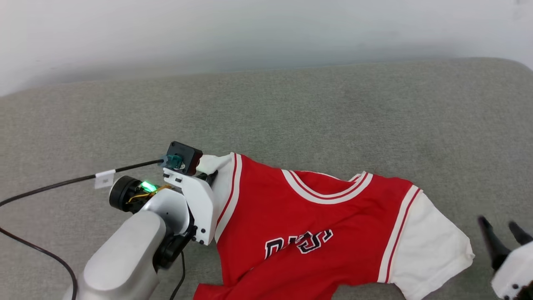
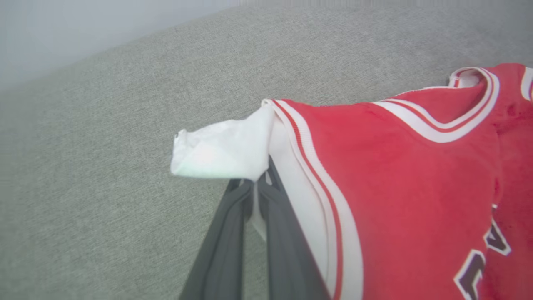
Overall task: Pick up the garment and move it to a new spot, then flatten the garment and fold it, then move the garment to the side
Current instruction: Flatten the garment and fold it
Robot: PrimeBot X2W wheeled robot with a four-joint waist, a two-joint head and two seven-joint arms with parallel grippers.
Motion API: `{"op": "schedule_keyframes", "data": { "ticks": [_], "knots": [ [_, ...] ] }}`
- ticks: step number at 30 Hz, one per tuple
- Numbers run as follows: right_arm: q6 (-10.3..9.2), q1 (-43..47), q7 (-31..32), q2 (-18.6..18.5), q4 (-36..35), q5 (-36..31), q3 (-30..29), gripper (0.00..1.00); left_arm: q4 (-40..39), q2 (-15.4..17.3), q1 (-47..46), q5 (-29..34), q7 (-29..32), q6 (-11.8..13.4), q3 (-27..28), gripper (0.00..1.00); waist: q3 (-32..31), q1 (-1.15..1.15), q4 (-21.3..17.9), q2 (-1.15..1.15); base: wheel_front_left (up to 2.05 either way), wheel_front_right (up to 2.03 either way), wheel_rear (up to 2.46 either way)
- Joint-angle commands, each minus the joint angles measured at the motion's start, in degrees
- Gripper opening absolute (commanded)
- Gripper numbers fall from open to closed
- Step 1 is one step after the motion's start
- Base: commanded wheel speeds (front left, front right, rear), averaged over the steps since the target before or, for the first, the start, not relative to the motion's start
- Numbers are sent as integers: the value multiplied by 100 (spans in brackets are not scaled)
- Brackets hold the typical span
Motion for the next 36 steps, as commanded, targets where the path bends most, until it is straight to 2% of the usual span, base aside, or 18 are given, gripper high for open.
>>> {"op": "schedule_keyframes", "data": {
  "ticks": [1,5,7,8,13,16,17,18,19,20,24,32,36],
  "knots": [
    [-2,55,239,-72,73,79,-90,100,-147,52,72,41,-51,51,20,0,-24,0,61,0,0,0,0],
    [-3,43,1441,-306,323,332,-346,100,-793,175,216,82,-57,206,49,0,53,0,163,0,0,0,0],
    [-3,7,1909,-340,318,474,-323,100,-1070,222,263,106,-4,268,52,0,127,0,211,0,0,0,0],
    [-3,-59,2376,-331,297,525,-223,100,-1378,282,268,103,37,344,70,0,265,0,260,0,0,0,0],
    [-3,-278,2659,-305,537,563,21,100,-1679,328,305,107,73,438,99,0,498,0,282,0,0,0,0],
    [-3,-399,2737,-271,908,588,195,100,-1770,339,304,103,80,462,99,0,590,0,296,0,0,0,0],
    [-3,-429,2777,-277,1044,586,265,95,-1782,347,305,99,80,465,100,0,607,0,301,0,0,0,0],
    [-4,-450,2797,-233,1154,633,324,45,-1791,347,314,85,78,467,100,0,615,0,307,0,0,0,0],
    [-3,-473,2801,-225,1236,655,370,13,-1796,356,325,72,77,472,105,0,621,0,311,0,0,0,0],
    [-3,-503,2784,-233,1298,651,404,0,-1797,359,332,63,74,478,112,0,623,0,311,0,0,0,0],
    [-3,-600,2657,-408,1316,593,441,0,-1765,391,382,13,42,492,158,0,559,0,291,0,0,0,0],
    [-4,-1161,2043,-874,858,270,546,0,-1522,469,172,1,-217,582,396,0,182,0,133,0,0,0,0],
    [-4,-1700,1727,-1051,824,67,498,0,-1244,319,-241,-93,-434,506,601,0,76,0,163,0,0,0,0]
  ]
}}
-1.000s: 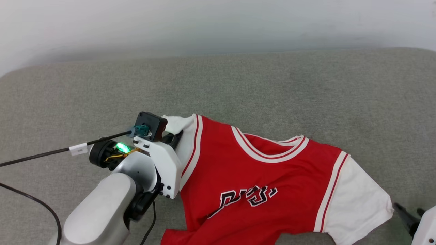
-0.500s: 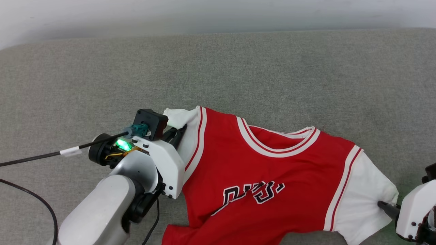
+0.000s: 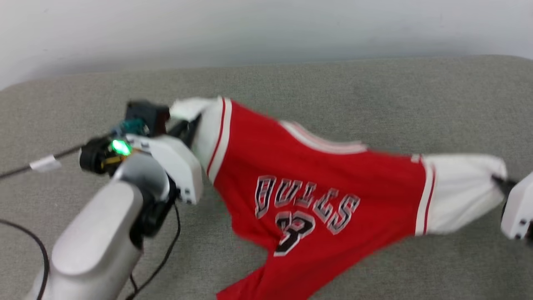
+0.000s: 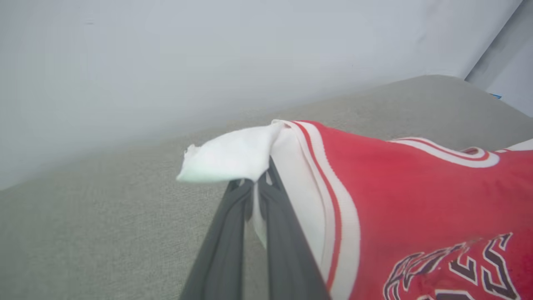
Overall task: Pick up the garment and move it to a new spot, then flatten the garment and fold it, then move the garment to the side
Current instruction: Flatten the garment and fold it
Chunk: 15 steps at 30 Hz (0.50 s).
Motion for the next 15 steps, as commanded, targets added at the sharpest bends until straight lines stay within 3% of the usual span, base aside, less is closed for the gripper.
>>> {"op": "schedule_keyframes", "data": {
  "ticks": [1,15],
  "knots": [
    [-4,-275,-114,-78,11,-94,-20,0,152,-88,-254,-24,-133,-31,104,0,-59,0,41,0,0,0,0],
    [-5,-2879,-1180,-230,817,-534,257,0,2334,-640,-2618,-15,-1351,-421,658,0,203,0,31,0,0,0,0]
  ]
}}
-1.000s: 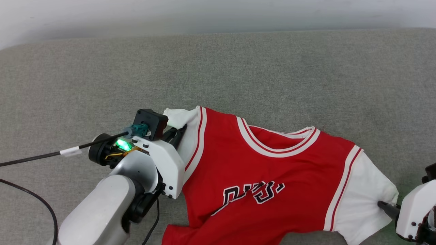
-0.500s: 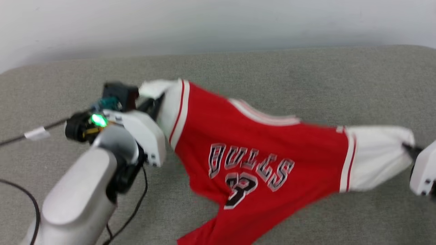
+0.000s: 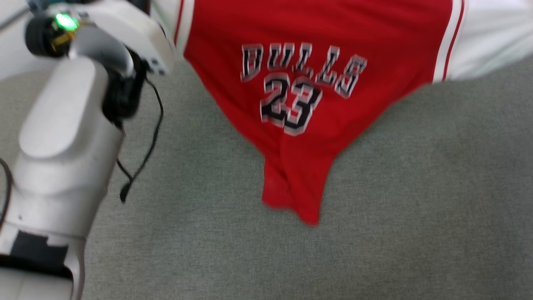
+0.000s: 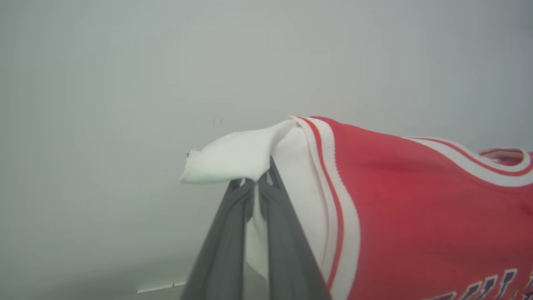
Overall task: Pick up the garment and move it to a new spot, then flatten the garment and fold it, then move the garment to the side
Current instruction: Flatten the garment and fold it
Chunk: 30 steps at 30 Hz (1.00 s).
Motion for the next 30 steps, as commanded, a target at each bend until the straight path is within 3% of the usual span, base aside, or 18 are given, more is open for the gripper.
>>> {"op": "schedule_keyframes", "data": {
  "ticks": [1,17,24,30],
  "knots": [
    [-6,-174,-72,-69,55,-29,-2,0,83,17,-136,25,-83,-17,52,0,125,0,-23,0,0,0,0],
    [-6,-3775,-1776,-160,1090,-446,506,0,1061,229,-3134,440,-1107,-203,340,0,1703,0,-383,0,0,0,0],
    [-6,-4457,-2120,-187,1473,-349,816,0,1252,298,-3727,555,-1301,-289,317,0,2301,0,-490,0,0,0,0],
    [-6,-4511,-2362,-108,1778,-260,1111,0,1423,284,-3652,541,-1458,-339,376,0,2628,0,-555,0,0,0,0]
  ]
}}
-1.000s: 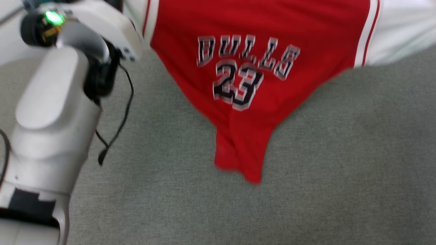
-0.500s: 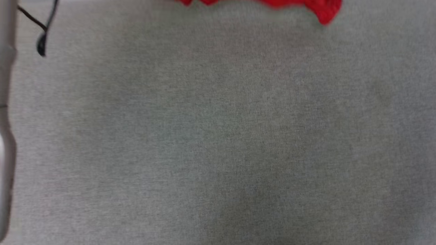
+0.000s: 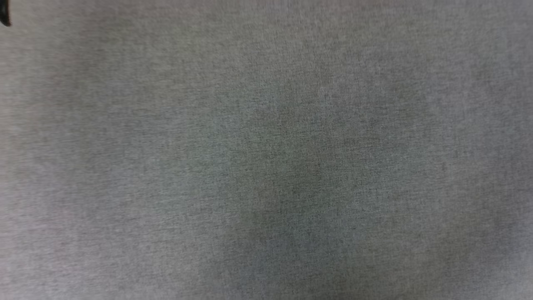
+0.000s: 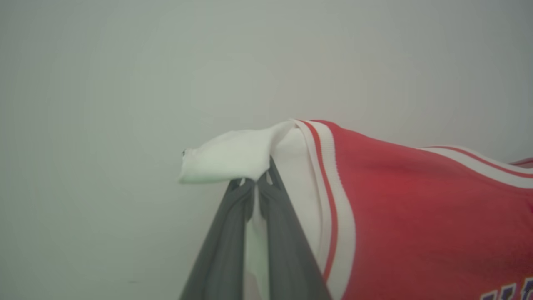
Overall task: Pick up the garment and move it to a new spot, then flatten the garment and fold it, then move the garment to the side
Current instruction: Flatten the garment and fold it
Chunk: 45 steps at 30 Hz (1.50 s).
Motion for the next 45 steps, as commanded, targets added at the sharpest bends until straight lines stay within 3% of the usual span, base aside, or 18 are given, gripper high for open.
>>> {"op": "schedule_keyframes", "data": {
  "ticks": [1,10,19,24,30,36,45],
  "knots": [
    [-6,-54,-80,29,50,75,32,0,47,-9,89,-15,-39,-12,29,0,133,-1,-41,0,0,0,0],
    [-6,455,-393,149,424,424,578,0,222,-8,899,-234,-112,-154,339,0,76,-1,-20,0,0,0,0],
    [-6,2159,-427,-178,-201,879,988,0,-763,-121,2950,-274,-108,-173,1075,0,-611,-1,173,0,0,0,0],
    [-6,3528,-261,-287,-926,995,764,0,-1720,-227,4487,-139,-106,-84,1555,0,-1065,-1,217,0,0,0,0],
    [-7,5295,56,-125,-1769,953,322,0,-2669,-435,6374,69,-105,-1,1779,0,-1618,-1,285,0,0,0,0],
    [-7,7007,451,225,-2417,893,-44,0,-3033,-565,7892,117,-58,112,1604,0,-2195,-1,331,0,0,0,0],
    [-6,8858,1065,692,-2948,880,-411,0,-3311,-684,9508,34,176,357,1465,0,-2951,-1,411,0,0,0,0]
  ]
}}
